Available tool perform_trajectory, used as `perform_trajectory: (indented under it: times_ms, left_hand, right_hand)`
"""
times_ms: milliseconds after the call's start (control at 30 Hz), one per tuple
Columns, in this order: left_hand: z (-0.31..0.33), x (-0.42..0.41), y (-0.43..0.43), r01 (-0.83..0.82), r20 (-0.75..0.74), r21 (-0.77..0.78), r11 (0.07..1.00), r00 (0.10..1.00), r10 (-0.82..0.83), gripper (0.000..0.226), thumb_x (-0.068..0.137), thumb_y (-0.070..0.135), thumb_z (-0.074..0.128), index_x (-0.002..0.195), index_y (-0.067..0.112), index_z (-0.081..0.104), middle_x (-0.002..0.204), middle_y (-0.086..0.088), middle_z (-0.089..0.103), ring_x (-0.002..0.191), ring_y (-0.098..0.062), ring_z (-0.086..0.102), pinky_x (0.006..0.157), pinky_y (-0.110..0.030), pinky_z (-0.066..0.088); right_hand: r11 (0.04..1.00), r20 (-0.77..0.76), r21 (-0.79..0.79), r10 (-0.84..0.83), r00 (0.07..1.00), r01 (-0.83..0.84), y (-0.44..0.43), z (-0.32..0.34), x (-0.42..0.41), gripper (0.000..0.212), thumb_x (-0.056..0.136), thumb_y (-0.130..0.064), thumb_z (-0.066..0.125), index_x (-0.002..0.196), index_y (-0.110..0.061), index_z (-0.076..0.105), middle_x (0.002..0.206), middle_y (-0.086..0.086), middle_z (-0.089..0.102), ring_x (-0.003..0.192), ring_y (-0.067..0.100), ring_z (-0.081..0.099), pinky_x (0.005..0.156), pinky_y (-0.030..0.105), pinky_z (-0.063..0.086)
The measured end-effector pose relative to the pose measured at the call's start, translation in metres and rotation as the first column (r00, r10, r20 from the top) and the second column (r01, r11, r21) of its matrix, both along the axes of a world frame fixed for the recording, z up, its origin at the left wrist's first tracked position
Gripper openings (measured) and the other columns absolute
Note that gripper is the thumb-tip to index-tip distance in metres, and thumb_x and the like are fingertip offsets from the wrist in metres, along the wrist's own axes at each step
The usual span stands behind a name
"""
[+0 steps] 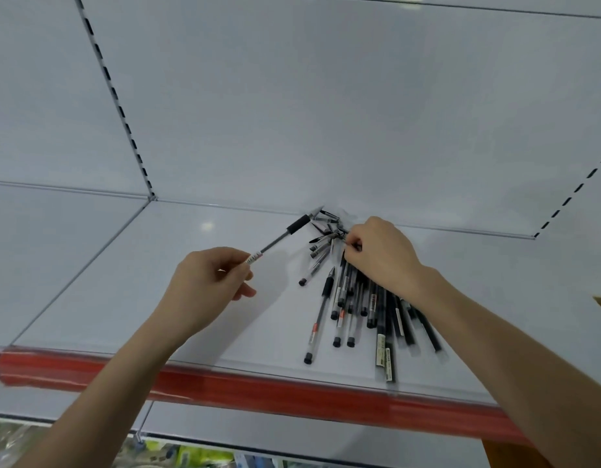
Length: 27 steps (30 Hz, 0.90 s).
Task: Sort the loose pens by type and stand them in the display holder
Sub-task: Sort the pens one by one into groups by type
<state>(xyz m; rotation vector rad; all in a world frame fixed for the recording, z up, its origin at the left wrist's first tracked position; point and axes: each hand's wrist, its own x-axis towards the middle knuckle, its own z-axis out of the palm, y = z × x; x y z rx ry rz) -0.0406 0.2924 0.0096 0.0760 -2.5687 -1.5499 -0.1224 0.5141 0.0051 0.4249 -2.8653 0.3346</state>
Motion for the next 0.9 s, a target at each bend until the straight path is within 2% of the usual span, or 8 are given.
perform_trajectory:
  times_ms: [200, 267, 367, 433, 600, 733, 833, 900]
  left_hand:
    - [0.005, -0.007, 0.009, -0.018, -0.109, 0.015, 1.0, 0.994, 0.019, 0.014, 0.088, 0.012, 0.053, 0.082, 0.018, 0.065, 0.076, 0.003, 0.069, 0.065, -0.001, 0.067, 0.066, -0.019, 0.054]
    - [0.012, -0.011, 0.013, -0.014, -0.153, 0.039, 0.999, 0.988, 0.02, 0.017, 0.088, 0.012, 0.053, 0.079, 0.022, 0.063, 0.075, 0.004, 0.068, 0.064, 0.0, 0.066, 0.065, -0.013, 0.052]
    - [0.026, -0.018, 0.02, -0.006, -0.235, 0.067, 0.998, 0.972, 0.022, 0.019, 0.088, 0.012, 0.053, 0.078, 0.025, 0.062, 0.073, 0.005, 0.067, 0.061, 0.002, 0.064, 0.062, -0.005, 0.047]
    - [0.037, -0.022, 0.025, 0.006, -0.289, 0.052, 0.999, 0.957, 0.009, 0.019, 0.088, 0.012, 0.053, 0.08, 0.027, 0.062, 0.073, 0.007, 0.066, 0.064, 0.003, 0.063, 0.06, -0.001, 0.043]
    - [0.059, -0.028, 0.035, 0.053, -0.397, -0.028, 0.998, 0.916, -0.06, 0.029, 0.087, 0.01, 0.054, 0.076, 0.036, 0.059, 0.064, 0.006, 0.066, 0.069, 0.003, 0.061, 0.061, -0.002, 0.041]
    - [0.066, -0.03, 0.041, 0.077, -0.428, -0.061, 0.995, 0.899, -0.096, 0.026, 0.086, 0.011, 0.056, 0.08, 0.035, 0.061, 0.058, 0.004, 0.064, 0.073, 0.0, 0.059, 0.059, -0.003, 0.039]
    - [0.068, -0.03, 0.045, 0.095, -0.428, -0.066, 0.993, 0.896, -0.114, 0.031, 0.086, 0.011, 0.056, 0.077, 0.04, 0.058, 0.067, 0.012, 0.066, 0.074, 0.001, 0.059, 0.058, -0.002, 0.039]
    - [0.068, -0.029, 0.048, 0.104, -0.424, -0.054, 0.993, 0.898, -0.117, 0.031, 0.086, 0.009, 0.056, 0.076, 0.038, 0.058, 0.06, 0.005, 0.065, 0.072, 0.003, 0.059, 0.058, -0.002, 0.039]
  right_hand:
    - [0.999, 0.045, -0.041, 0.029, 0.999, -0.027, 0.005, -0.003, 0.002, 0.027, 0.092, -0.013, 0.043, 0.089, 0.002, 0.065, 0.09, 0.015, 0.062, 0.086, 0.027, 0.058, 0.074, 0.034, 0.046]
    - [0.971, 0.113, -0.238, 0.024, 0.993, 0.004, 0.012, 0.006, 0.002, 0.026, 0.096, -0.013, 0.041, 0.092, 0.003, 0.061, 0.089, 0.014, 0.064, 0.085, 0.026, 0.06, 0.076, 0.032, 0.045]
    - [0.718, 0.129, -0.694, 0.05, 0.99, 0.054, 0.027, 0.04, 0.004, 0.015, 0.096, -0.012, 0.042, 0.092, -0.014, 0.057, 0.082, 0.005, 0.063, 0.072, 0.016, 0.059, 0.067, 0.026, 0.05]
    - [0.615, 0.04, -0.789, 0.06, 0.997, -0.006, 0.041, 0.069, 0.006, 0.019, 0.095, -0.007, 0.044, 0.091, -0.016, 0.059, 0.079, 0.003, 0.062, 0.067, 0.008, 0.058, 0.059, 0.017, 0.05]
    - [0.539, -0.138, -0.826, 0.096, 0.986, -0.168, 0.056, 0.124, 0.018, 0.026, 0.094, -0.002, 0.046, 0.089, -0.021, 0.062, 0.082, -0.001, 0.063, 0.066, -0.002, 0.06, 0.063, 0.014, 0.052]
    - [0.528, -0.169, -0.832, 0.053, 0.984, -0.171, 0.06, 0.138, 0.025, 0.017, 0.092, -0.001, 0.047, 0.095, -0.015, 0.057, 0.081, -0.001, 0.063, 0.061, -0.004, 0.06, 0.06, 0.014, 0.052]
    - [0.541, -0.178, -0.822, 0.054, 0.983, -0.179, 0.063, 0.139, 0.028, 0.018, 0.092, -0.001, 0.048, 0.096, -0.015, 0.059, 0.081, -0.001, 0.064, 0.062, -0.003, 0.06, 0.061, 0.014, 0.052]
    - [0.528, -0.186, -0.829, 0.055, 0.981, -0.186, 0.064, 0.14, 0.03, 0.02, 0.092, -0.001, 0.048, 0.095, -0.017, 0.06, 0.081, -0.001, 0.064, 0.063, -0.002, 0.06, 0.061, 0.014, 0.052]
